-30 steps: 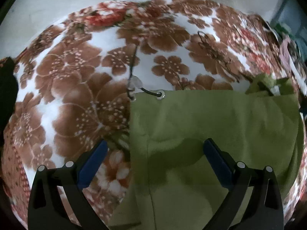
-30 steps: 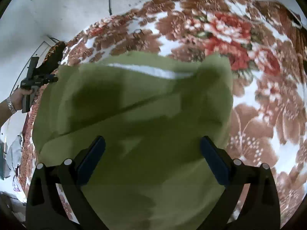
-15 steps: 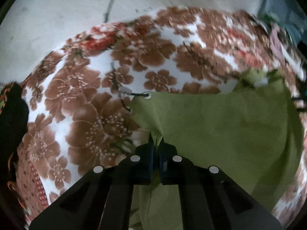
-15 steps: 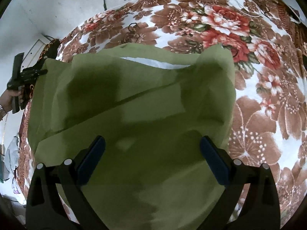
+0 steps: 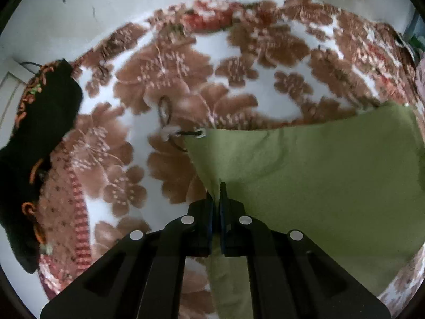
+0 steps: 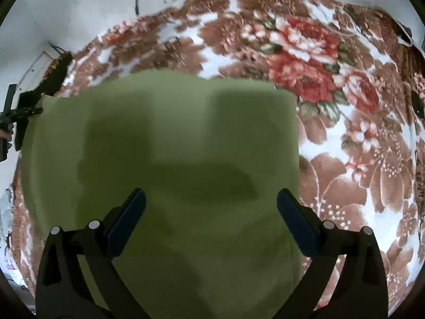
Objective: Fold large clothes
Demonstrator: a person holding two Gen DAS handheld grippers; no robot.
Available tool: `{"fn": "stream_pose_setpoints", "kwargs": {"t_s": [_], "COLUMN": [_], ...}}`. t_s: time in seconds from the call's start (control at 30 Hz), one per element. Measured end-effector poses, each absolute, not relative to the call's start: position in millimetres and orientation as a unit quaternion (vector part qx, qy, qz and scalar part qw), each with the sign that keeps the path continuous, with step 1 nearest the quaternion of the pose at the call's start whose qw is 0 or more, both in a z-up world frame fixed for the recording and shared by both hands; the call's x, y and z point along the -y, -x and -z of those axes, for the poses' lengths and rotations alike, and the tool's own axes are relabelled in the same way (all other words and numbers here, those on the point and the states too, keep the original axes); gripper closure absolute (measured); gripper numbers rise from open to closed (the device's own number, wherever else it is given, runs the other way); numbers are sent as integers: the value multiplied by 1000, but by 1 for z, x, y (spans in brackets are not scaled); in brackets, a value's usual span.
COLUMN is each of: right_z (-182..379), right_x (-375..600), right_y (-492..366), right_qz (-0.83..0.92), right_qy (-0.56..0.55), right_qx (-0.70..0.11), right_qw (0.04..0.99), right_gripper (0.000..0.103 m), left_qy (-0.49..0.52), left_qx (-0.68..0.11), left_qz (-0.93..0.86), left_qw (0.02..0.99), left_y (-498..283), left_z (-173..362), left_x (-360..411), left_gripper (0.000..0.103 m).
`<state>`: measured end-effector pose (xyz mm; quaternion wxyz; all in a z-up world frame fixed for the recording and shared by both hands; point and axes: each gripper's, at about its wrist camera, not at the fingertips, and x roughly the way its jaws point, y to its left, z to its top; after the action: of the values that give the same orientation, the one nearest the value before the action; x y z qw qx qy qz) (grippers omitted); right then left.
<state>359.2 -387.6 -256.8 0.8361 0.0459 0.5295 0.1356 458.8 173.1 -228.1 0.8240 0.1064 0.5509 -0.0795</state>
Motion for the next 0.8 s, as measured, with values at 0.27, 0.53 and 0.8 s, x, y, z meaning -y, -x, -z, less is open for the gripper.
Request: {"fn": "stream_pose_setpoints", "kwargs": {"t_s": [0.27,0.53,0.8], "right_z": [309,280,204], "right_x": [399,401,323], "right_y": [-377,-362,-318], "right_qz": [-112,-95,-115], "right_qy": [-46,-61,-29], "right_qx": [-551,-526,-455], "right_qw": [826,843,882], "right_gripper": [5,5,5], "left_qy": [-102,-68,-105], "left_qx": [-566,-523,-469], "left_qz": [86,48,61], "left_qw": [813,849,875], "left_y": [-461,-436,-338], "left_z": [284,239,178], "left_x": [-160,-182,-112], "left_gripper": [93,5,5]}}
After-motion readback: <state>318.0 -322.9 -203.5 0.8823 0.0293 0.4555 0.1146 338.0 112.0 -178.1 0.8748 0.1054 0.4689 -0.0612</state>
